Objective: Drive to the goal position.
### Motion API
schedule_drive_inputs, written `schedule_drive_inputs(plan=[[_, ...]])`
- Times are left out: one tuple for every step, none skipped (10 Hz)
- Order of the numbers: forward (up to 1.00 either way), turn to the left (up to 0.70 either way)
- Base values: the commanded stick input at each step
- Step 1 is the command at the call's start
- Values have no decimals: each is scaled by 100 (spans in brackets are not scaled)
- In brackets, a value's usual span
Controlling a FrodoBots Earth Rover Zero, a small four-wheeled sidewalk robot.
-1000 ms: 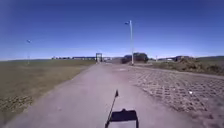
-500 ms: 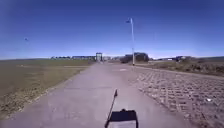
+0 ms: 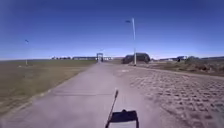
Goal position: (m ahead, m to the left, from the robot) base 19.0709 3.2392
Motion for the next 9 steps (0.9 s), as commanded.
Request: schedule_drive_inputs(plan=[[100, 20], [100, 2], [100, 0], [100, 0], [100, 0], [100, 0], [100, 0], [100, 0], [100, 0]])
